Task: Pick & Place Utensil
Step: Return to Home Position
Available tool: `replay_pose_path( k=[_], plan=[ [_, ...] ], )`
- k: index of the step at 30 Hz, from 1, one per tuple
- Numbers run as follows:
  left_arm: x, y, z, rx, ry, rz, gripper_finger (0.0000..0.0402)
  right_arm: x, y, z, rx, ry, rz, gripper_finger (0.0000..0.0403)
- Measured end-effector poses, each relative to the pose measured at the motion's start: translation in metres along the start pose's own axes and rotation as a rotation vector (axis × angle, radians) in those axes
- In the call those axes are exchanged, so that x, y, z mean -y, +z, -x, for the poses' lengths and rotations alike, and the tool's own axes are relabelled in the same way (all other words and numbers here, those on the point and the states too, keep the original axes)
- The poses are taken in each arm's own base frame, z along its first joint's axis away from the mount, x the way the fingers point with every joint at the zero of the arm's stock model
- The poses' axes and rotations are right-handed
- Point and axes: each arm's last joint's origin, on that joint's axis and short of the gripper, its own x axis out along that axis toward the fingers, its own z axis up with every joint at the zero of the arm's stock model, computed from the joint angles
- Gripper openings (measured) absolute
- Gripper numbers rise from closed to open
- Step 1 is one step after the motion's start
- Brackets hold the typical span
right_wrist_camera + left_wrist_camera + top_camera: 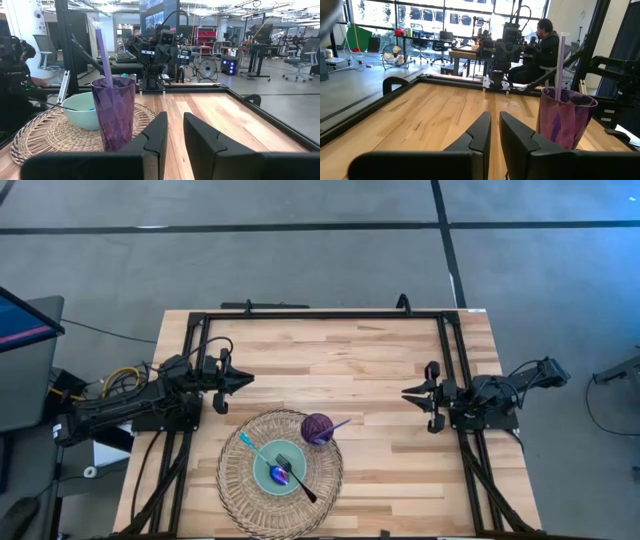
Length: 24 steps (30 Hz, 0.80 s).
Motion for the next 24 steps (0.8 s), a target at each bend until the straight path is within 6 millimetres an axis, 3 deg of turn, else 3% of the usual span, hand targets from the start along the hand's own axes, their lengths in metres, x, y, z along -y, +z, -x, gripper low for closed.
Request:
replay_pose_path(
  k=[24],
  plan=[
    [0.0015,-0.0006,-0.0008,-0.005,-0.016,0.005,0.004,0.0,0.0,0.0,0.0,0.0,0.0,0.0056]
  ],
)
